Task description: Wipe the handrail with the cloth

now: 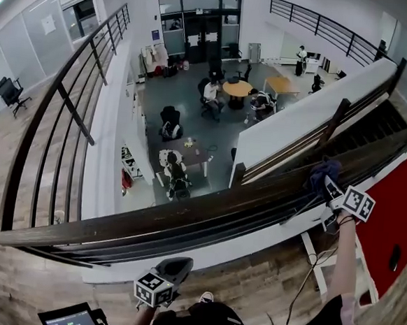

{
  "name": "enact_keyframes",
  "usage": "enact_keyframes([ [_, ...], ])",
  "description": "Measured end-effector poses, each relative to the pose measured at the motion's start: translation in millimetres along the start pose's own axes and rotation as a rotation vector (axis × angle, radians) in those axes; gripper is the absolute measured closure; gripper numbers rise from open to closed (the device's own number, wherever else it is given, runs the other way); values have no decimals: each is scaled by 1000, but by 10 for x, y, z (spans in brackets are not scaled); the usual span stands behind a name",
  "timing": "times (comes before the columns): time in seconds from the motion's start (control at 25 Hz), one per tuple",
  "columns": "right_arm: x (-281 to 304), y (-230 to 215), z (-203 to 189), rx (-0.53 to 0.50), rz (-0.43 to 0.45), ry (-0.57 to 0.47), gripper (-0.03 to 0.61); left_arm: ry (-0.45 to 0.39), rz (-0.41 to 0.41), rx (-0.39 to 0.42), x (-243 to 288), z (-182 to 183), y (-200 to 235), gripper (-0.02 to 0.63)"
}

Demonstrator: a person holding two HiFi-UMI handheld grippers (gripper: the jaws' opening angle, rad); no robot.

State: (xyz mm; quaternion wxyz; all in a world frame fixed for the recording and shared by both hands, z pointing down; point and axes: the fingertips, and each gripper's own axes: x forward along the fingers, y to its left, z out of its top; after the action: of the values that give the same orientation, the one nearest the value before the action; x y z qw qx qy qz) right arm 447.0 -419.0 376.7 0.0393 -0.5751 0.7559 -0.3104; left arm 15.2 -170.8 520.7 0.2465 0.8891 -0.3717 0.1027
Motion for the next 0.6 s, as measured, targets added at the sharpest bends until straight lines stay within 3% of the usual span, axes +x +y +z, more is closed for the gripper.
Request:
enact_keyframes([
  [0.28, -88, -590, 240, -5, -157, -43, 474, 35, 11, 3, -90, -126, 47, 612],
  [0.44, -99, -430, 141, -44, -145, -52, 474, 23, 45, -15, -173, -119, 138, 612],
  [0.6, -113, -150, -339, -87, -127, -11, 474, 3, 39, -20, -221, -226, 214, 612],
])
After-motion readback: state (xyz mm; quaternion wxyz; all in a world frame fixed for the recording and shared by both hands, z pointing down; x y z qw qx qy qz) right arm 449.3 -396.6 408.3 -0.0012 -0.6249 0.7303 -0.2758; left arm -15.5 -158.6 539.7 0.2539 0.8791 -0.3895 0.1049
